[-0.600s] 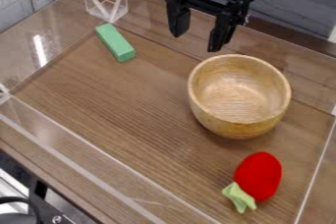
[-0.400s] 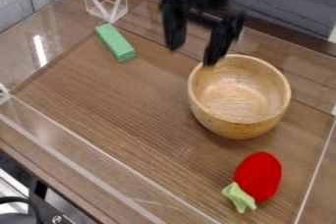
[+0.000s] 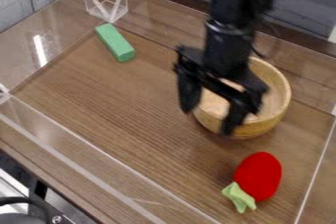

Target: Move the red object to the left side of the table

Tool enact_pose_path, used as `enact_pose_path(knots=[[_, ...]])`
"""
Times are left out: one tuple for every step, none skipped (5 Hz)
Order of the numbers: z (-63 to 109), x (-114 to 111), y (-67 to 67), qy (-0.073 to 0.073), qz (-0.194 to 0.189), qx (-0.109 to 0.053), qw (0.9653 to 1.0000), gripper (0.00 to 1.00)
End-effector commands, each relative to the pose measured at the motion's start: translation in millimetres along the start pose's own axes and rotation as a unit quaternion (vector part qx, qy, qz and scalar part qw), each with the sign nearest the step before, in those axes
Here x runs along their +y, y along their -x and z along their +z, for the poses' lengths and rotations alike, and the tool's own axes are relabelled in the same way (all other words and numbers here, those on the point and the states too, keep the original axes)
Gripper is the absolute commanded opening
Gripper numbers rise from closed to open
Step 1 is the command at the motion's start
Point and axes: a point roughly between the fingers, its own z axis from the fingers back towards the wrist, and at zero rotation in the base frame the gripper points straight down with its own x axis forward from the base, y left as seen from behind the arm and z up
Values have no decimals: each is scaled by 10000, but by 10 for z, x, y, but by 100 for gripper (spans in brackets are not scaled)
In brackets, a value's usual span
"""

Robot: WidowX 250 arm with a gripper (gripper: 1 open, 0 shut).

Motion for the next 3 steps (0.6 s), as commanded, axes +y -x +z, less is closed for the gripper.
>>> enact_pose_path(knots=[[43,-201,65,116,78,-402,9991,100],[11,-355,44,159,-121,-588,9981,100],[-56,-422,10,264,-245,-717,9968,100]])
